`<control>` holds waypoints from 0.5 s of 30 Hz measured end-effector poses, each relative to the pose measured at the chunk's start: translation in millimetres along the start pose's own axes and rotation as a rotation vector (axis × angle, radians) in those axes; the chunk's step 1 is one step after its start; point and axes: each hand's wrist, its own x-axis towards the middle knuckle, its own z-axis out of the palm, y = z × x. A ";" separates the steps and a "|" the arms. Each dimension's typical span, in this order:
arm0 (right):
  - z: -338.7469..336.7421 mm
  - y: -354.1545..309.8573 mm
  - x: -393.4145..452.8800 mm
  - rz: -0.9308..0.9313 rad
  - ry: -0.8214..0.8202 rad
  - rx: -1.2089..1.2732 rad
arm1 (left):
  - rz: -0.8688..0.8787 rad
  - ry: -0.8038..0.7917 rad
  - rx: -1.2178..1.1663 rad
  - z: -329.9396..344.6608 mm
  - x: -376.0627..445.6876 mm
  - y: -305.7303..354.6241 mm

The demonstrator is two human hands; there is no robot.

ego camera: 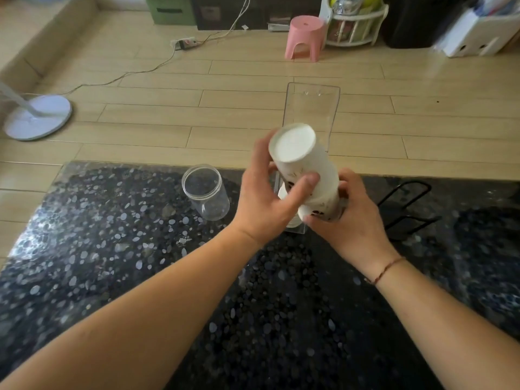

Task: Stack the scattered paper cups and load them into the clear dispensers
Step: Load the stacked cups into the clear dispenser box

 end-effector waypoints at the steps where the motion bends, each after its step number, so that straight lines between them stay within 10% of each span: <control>1: 3.0 -3.6 -2.9 0.004 0.010 0.045 | 0.014 -0.045 0.053 -1.3 -4.2 -1.2; 15: 110.9 89.6 -125.6 0.192 -0.444 -0.080 | -0.315 -0.621 0.461 -36.4 -175.8 -86.5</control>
